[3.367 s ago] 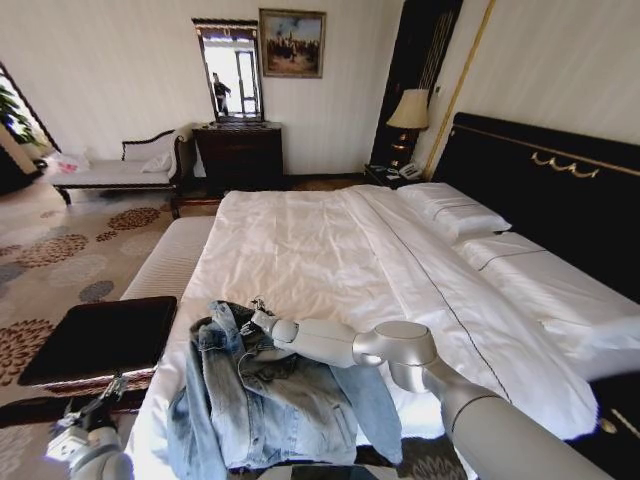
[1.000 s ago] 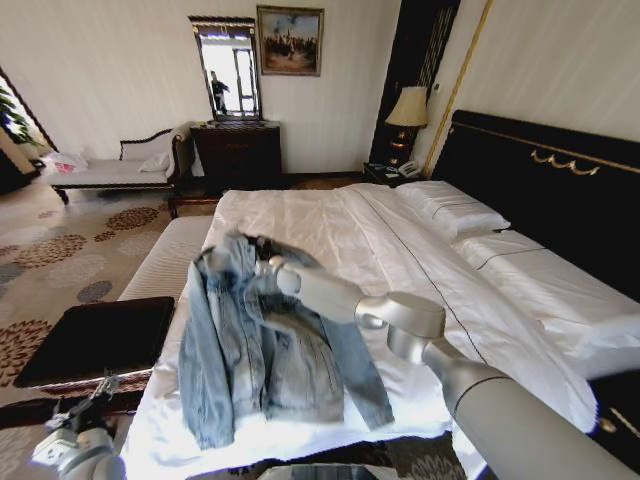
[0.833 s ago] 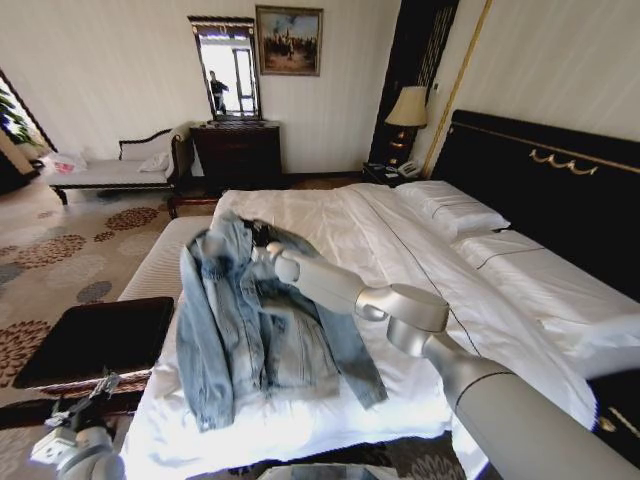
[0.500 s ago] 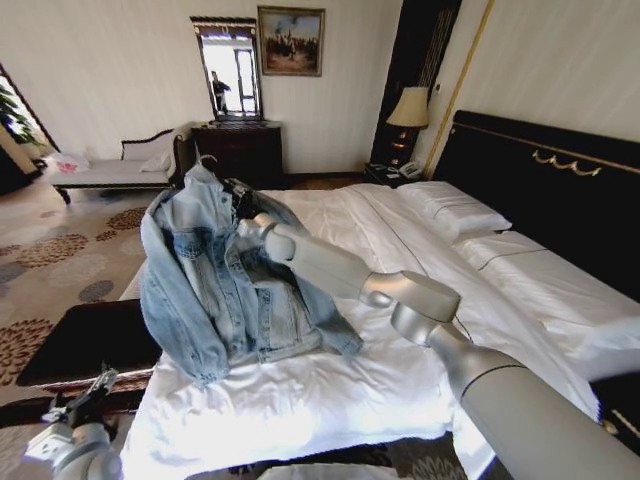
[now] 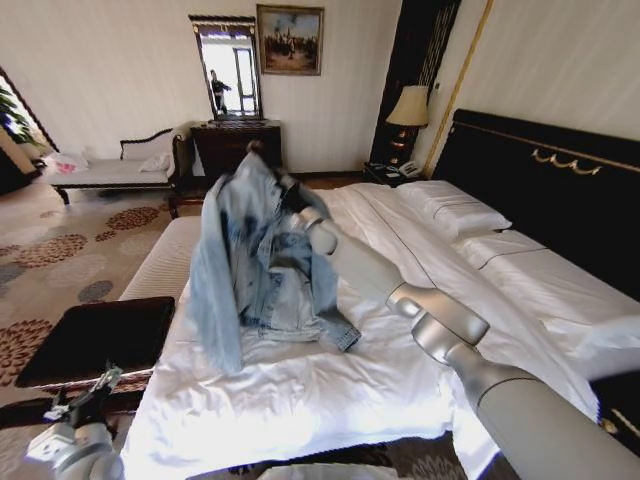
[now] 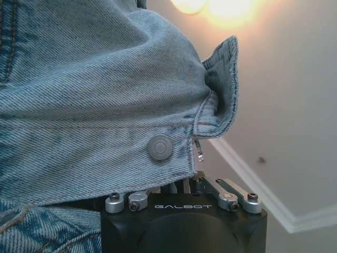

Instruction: Pick up the clothes from the bed and hang them on the clothes hanger.

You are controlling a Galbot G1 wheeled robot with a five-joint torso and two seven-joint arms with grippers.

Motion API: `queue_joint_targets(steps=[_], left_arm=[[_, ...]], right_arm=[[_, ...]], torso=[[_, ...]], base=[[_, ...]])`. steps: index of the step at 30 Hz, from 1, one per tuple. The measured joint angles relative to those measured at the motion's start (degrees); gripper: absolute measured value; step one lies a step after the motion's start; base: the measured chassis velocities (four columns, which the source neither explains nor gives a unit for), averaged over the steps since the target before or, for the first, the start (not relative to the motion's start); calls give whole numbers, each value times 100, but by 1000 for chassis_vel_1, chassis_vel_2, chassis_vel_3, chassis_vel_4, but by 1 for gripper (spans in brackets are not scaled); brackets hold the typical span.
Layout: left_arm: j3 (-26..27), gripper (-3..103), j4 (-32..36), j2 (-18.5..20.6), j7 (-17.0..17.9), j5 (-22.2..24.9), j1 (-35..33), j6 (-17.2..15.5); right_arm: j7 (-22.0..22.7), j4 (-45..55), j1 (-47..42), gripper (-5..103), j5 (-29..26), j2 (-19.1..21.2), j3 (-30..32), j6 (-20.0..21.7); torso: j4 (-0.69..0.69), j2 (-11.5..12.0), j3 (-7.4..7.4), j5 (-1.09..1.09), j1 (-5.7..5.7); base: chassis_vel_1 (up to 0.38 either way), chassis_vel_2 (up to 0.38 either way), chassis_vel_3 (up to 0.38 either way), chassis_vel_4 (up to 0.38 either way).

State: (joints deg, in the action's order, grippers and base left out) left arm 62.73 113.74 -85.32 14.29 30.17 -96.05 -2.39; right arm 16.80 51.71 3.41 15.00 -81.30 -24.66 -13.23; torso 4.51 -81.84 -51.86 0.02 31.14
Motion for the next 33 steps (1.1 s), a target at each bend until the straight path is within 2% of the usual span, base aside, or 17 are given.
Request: queue_joint_targets(steps=[5,9,10,13,14,15,17,18,20,22,23,24,26,27,28,31,33], left_arm=[[-19,100,116,0,22,-4,24,-114],[-181,100,296,10,40,6,174,-278],[-181,100,296,10,40,6,174,-278],[-354,100,472,108,48,197,417,-427],[-354,100,472,108,48,197,417,-427],[-487,100,648,209,-35,420,548,-478],[-776,100,1070,504,-207,904,700,-568],[-776,100,1070,504,-207,904,700,-568],[-970,100,1489,806,-331,1219,741,-659],[-1141,100,2050,1314,-483,1570,732,-830],[-1141,100,2050,1314,-483,1570,732,-830],[-1230,100,2168,1521,-540,1680,784,-909],[-1414,100,2271,1898,-630,1826,920,-1056],[-1517,100,2281,2113,-705,1889,1003,-1125],[-1517,100,2281,2113,-705,1889,1003,-1125],[-1618,100,2151,2624,-930,2046,1162,-1206],[-1611,100,2123,2738,-981,2126,1190,-1206]], right_arm=[[2,434,166,25,192,381,155,-17],[-56,1220,277,25,715,909,288,-109],[-56,1220,277,25,715,909,288,-109],[-67,1711,296,25,748,1391,287,-100],[-67,1711,296,25,748,1391,287,-100],[-67,2007,295,25,729,1722,277,-13],[-37,2367,281,25,655,2056,266,144],[-37,2367,281,25,655,2056,266,144],[-17,2488,280,25,615,2088,215,224],[9,2306,266,25,640,1662,127,244],[9,2306,266,25,640,1662,127,244],[41,2240,213,25,677,1501,111,250],[101,2182,79,25,728,1339,103,310],[141,2164,-20,25,764,1290,104,368],[141,2164,-20,25,764,1290,104,368],[219,2146,-195,25,868,1262,152,449],[236,2135,-209,25,895,1259,165,452]], torso=[[2,0,0,0,0],[0,0,0,0,1],[0,0,0,0,1],[-1,0,0,-1,0],[-1,0,0,-1,0],[0,0,0,-1,0],[6,0,0,1,1],[6,0,0,1,1],[11,0,1,2,1],[5,0,0,3,0],[5,0,0,3,0],[-7,0,0,0,0],[-9,0,0,-5,0],[-8,0,0,-8,1],[-8,0,0,-8,1],[1,0,0,-4,2],[2,0,0,-2,1]], base=[[0,0,0,0],[0,0,0,0],[0,0,0,0],[0,0,0,0],[0,0,0,0],[0,0,0,0],[0,0,0,0],[0,0,0,0],[0,0,0,0],[0,0,0,0],[0,0,0,0],[0,0,0,0],[23,27,16,10],[0,0,0,0],[0,0,0,0],[0,0,0,0],[0,0,0,0]])
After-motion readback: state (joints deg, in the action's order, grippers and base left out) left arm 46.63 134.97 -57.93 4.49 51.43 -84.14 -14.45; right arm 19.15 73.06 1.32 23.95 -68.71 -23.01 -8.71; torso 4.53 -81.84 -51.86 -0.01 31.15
